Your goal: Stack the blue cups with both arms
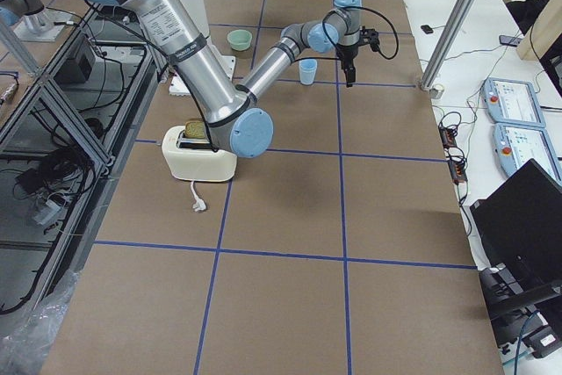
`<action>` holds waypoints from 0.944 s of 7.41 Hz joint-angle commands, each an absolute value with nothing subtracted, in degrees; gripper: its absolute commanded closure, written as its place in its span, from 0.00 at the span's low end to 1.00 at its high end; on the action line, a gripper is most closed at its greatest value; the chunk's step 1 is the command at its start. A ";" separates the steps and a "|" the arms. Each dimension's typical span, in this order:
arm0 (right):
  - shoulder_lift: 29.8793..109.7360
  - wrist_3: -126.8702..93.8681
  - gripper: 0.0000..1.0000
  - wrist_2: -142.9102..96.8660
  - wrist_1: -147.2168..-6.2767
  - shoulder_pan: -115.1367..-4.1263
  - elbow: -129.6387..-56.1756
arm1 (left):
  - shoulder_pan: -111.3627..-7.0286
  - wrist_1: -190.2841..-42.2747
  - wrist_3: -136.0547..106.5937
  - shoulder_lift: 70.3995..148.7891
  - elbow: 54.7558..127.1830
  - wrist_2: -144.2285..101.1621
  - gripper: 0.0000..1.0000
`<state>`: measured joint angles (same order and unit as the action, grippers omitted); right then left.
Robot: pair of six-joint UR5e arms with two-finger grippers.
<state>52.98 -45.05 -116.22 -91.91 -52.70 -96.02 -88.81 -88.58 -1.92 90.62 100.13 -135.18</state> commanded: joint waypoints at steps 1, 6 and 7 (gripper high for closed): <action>54.93 -38.47 0.00 -114.25 -88.44 -61.13 -90.73 | -89.56 -87.89 -1.05 90.26 99.67 -135.18 0.03; 73.17 -17.00 0.00 -128.33 -88.16 -78.47 -87.54 | -89.65 -87.80 -1.14 90.18 99.05 -135.18 0.03; 77.48 -16.35 0.00 -126.67 -87.89 -79.18 -89.71 | -89.65 -87.72 -1.14 90.09 98.97 -135.18 0.03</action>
<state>72.02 -19.12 -128.23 -88.24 -77.81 -87.99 -89.64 -87.81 -1.11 90.15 99.02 -135.18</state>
